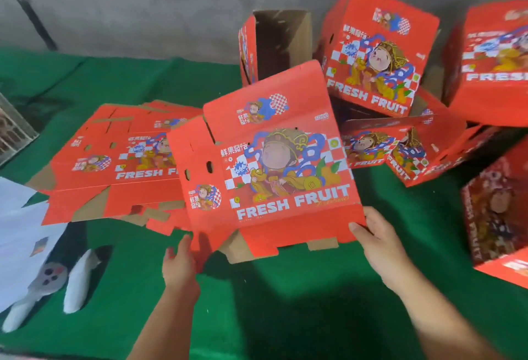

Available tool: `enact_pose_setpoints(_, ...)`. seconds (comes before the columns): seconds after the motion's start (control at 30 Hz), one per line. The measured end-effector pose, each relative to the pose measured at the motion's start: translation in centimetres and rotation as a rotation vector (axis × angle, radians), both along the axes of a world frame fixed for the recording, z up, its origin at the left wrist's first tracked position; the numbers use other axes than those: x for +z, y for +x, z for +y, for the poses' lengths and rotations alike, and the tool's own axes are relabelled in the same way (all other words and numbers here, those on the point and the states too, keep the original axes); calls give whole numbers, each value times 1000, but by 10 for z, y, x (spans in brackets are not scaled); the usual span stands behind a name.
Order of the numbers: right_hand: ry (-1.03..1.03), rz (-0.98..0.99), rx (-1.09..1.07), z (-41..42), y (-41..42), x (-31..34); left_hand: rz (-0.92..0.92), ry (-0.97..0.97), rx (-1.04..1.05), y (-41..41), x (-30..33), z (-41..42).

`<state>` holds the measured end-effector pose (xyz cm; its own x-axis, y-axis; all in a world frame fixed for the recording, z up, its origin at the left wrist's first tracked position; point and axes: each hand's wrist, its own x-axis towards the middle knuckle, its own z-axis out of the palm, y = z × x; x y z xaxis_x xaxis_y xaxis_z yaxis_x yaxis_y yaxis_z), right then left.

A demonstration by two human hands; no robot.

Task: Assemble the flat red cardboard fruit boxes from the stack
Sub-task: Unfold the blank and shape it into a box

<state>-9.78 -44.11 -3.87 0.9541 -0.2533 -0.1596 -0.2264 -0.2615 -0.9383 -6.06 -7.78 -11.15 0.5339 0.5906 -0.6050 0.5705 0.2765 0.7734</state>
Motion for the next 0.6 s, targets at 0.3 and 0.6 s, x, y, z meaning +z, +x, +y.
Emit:
enact_pose_setpoints(0.3,64,123,-373,-60,-39,-20,-26,54,-533,-15,16,-70)
enact_pose_setpoints(0.6,58,153,-428,-83,-65,-4,60,-488,-813,-6,34,-93)
